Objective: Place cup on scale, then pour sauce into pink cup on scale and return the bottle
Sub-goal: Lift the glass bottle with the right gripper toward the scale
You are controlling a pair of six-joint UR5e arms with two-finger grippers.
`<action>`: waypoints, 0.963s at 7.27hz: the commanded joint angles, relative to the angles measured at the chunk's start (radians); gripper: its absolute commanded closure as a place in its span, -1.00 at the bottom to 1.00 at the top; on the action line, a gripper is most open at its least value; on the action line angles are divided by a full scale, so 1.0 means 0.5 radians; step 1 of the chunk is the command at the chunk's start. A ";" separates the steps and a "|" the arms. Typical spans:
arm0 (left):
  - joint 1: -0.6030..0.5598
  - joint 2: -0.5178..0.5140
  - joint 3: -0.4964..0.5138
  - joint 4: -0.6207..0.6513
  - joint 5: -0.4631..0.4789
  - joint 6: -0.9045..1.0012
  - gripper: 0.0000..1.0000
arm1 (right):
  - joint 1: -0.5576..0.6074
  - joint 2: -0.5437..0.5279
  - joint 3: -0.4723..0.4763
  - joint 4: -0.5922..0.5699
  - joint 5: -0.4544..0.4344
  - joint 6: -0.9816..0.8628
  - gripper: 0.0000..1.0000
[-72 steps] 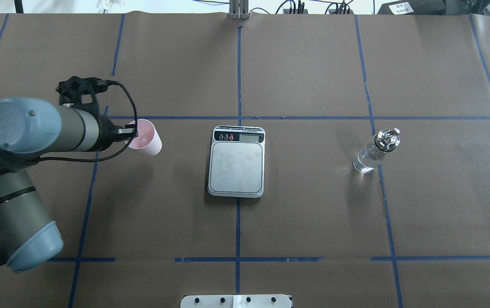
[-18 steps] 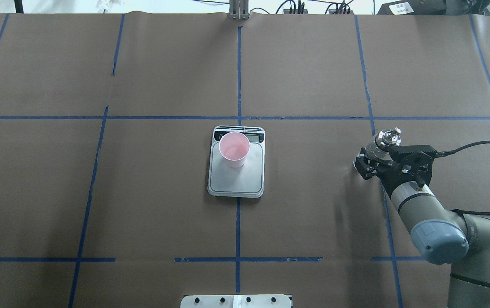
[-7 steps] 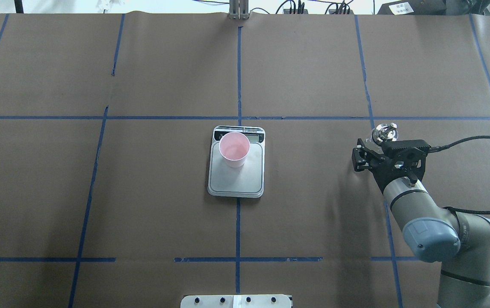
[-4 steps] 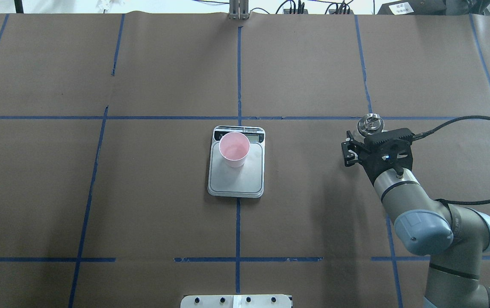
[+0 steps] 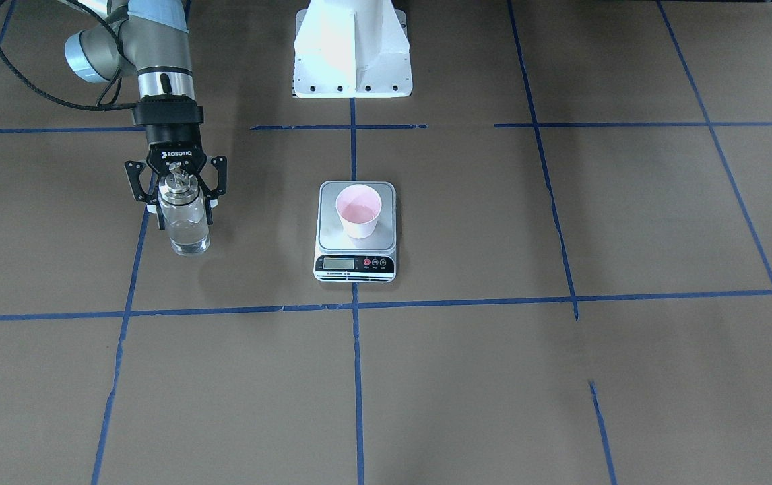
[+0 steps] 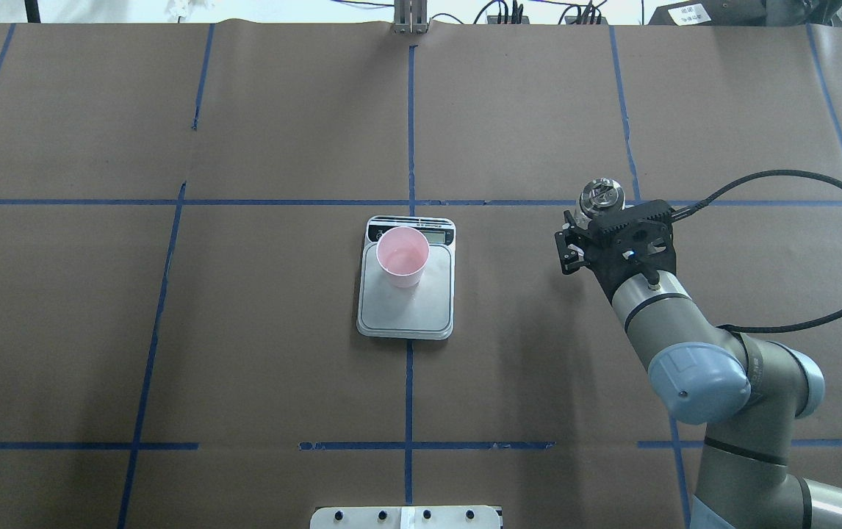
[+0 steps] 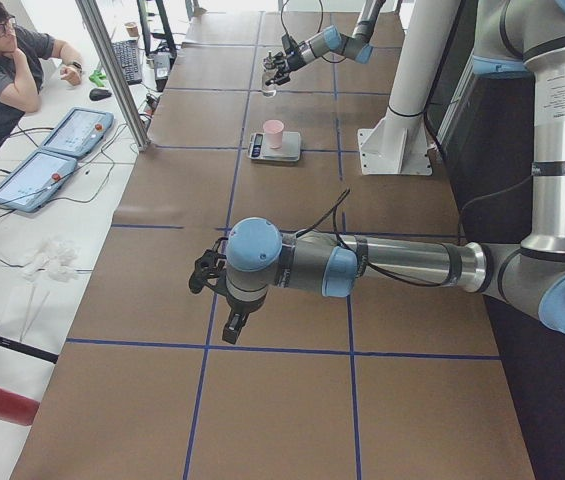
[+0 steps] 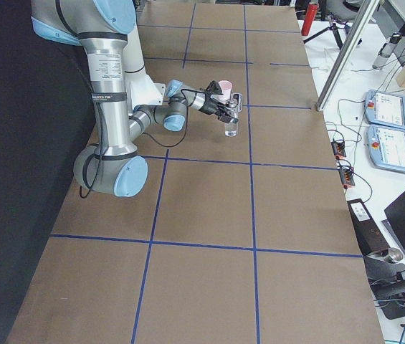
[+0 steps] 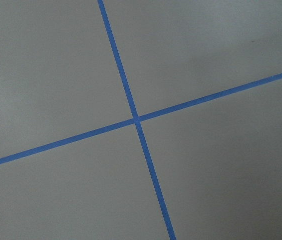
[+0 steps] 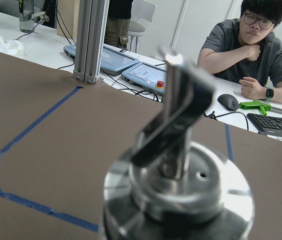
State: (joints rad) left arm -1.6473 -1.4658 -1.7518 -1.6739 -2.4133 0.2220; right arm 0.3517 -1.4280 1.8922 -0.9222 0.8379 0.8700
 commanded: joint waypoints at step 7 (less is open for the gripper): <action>0.003 0.032 0.000 -0.002 -0.002 0.004 -1.00 | -0.212 0.521 -0.035 -1.222 -0.574 -0.828 1.00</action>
State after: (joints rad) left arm -1.6460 -1.4507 -1.7518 -1.6751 -2.4145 0.2240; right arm 0.2701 -1.1907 1.8817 -1.4453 0.6059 0.5214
